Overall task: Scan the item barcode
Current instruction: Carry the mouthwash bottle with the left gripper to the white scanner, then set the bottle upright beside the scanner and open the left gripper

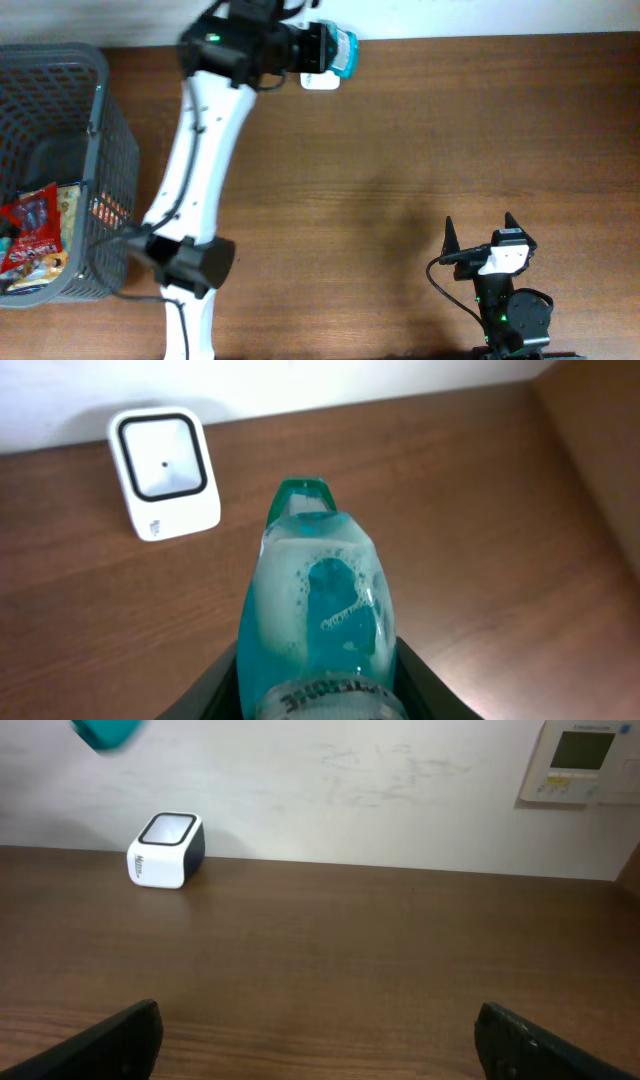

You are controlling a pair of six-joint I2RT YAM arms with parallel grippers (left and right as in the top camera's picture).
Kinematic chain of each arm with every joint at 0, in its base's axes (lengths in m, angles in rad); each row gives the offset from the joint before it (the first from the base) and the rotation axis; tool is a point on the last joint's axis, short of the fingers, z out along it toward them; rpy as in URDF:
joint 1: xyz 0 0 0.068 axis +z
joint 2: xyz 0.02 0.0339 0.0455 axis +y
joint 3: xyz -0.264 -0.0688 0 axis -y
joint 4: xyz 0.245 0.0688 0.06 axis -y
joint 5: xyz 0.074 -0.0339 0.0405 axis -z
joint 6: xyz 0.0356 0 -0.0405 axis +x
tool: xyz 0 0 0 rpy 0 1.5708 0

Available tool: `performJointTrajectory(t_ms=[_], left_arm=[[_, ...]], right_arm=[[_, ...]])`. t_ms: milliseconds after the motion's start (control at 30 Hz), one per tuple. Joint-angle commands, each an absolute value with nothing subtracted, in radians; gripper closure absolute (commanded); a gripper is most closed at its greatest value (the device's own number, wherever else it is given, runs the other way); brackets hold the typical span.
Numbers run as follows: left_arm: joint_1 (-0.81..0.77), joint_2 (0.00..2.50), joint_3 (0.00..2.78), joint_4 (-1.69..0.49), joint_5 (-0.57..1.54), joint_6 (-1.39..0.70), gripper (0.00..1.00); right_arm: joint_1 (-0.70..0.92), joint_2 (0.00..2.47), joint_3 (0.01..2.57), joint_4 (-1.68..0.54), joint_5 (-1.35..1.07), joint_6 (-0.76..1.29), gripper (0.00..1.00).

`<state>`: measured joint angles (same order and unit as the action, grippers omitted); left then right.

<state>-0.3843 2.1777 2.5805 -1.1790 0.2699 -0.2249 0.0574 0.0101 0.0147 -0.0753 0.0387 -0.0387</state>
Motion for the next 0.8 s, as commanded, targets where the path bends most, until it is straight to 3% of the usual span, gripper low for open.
performJointTrajectory(t_ms=[0,333,767], left_arm=[[-0.442,2.264,2.597,-1.115,0.190,-0.223,0.68],[-0.587,2.490,2.597,-1.020,0.050,-0.223,0.64],[-0.630,2.585,2.595,-0.942,0.029,-0.223,0.55]], right_arm=[[0.051,0.004,0.006,-0.079,0.037,-0.045,0.01],[0.051,0.004,0.006,-0.079,0.037,-0.045,0.02],[0.051,0.004,0.006,-0.079,0.037,-0.045,0.02]])
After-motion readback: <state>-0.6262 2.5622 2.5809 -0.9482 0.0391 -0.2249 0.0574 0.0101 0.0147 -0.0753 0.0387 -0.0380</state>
